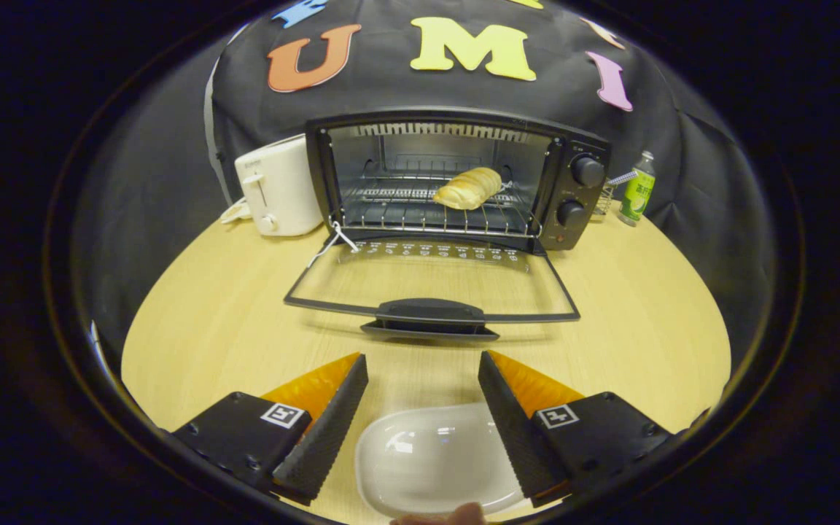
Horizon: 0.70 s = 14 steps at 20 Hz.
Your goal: Open the toaster oven, put the food inside, and close the toaster oven door.
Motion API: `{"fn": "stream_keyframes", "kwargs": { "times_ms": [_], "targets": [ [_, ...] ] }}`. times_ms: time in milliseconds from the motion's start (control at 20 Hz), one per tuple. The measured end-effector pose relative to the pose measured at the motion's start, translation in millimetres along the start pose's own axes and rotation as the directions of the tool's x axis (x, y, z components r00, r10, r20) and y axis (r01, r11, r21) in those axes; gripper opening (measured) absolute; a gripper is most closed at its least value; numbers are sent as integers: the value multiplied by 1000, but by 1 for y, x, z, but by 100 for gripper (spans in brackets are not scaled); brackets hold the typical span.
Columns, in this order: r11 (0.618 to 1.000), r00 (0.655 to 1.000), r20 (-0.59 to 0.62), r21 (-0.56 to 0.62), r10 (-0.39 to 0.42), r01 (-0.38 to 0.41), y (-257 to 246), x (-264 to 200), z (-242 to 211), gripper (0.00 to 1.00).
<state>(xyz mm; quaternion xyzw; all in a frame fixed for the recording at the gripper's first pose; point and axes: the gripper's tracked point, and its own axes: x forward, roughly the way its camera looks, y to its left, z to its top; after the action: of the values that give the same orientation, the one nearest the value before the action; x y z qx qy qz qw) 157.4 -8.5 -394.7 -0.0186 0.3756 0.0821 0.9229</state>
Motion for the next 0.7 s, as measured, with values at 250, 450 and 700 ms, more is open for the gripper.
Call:
{"fn": "stream_keyframes", "kwargs": {
  "times_ms": [250,450,700],
  "targets": [
    [999,998,-51,-6,-42,41,2,21,-5,100],
    [996,993,-80,38,-83,86,6,27,-6,100],
    [993,996,-10,76,-85,85,8,12,7,100]
  ]
}}
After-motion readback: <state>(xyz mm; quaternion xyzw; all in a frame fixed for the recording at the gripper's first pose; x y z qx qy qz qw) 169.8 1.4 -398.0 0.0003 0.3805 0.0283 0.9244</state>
